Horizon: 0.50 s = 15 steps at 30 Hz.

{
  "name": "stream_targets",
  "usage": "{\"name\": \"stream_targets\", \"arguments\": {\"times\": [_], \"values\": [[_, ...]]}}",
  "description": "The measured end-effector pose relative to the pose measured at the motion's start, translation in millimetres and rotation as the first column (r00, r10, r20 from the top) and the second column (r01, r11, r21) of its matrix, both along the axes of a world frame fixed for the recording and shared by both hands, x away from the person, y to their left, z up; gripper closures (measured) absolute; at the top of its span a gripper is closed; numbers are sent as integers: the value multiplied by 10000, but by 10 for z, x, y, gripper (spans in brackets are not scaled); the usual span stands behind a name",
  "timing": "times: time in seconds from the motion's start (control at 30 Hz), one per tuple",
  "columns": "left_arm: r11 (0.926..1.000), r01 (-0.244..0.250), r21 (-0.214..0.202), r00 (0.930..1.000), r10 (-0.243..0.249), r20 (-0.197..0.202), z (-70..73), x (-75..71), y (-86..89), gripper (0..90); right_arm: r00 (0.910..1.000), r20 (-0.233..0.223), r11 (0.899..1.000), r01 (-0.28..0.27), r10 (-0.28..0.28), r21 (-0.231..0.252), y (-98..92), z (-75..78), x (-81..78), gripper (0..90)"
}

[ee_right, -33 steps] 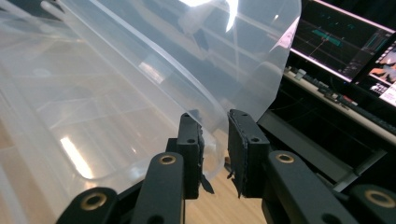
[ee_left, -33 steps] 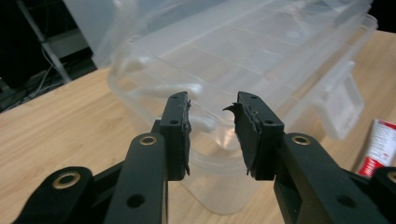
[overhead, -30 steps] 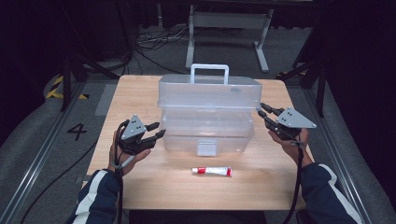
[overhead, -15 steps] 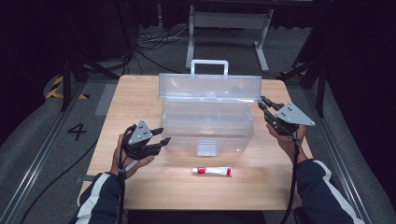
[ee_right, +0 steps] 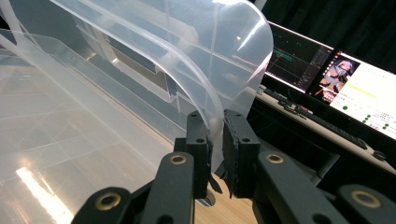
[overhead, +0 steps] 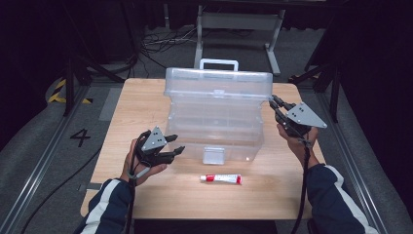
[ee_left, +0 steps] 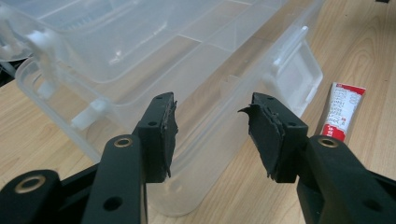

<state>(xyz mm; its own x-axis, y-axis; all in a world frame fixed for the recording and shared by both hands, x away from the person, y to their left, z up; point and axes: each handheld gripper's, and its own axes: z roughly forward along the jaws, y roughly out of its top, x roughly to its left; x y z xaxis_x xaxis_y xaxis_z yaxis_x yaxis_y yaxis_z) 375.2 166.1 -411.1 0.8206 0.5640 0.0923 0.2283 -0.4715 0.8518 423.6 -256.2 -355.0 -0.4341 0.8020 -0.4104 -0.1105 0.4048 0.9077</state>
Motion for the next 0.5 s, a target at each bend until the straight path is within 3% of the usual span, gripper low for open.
{"name": "stream_targets", "arguments": {"times": [0.5], "values": [[9973,525,507,9985,-515,-206,-53,123,-205,516,9995,-210,9995,231,-227,217,12,110,148,830]]}}
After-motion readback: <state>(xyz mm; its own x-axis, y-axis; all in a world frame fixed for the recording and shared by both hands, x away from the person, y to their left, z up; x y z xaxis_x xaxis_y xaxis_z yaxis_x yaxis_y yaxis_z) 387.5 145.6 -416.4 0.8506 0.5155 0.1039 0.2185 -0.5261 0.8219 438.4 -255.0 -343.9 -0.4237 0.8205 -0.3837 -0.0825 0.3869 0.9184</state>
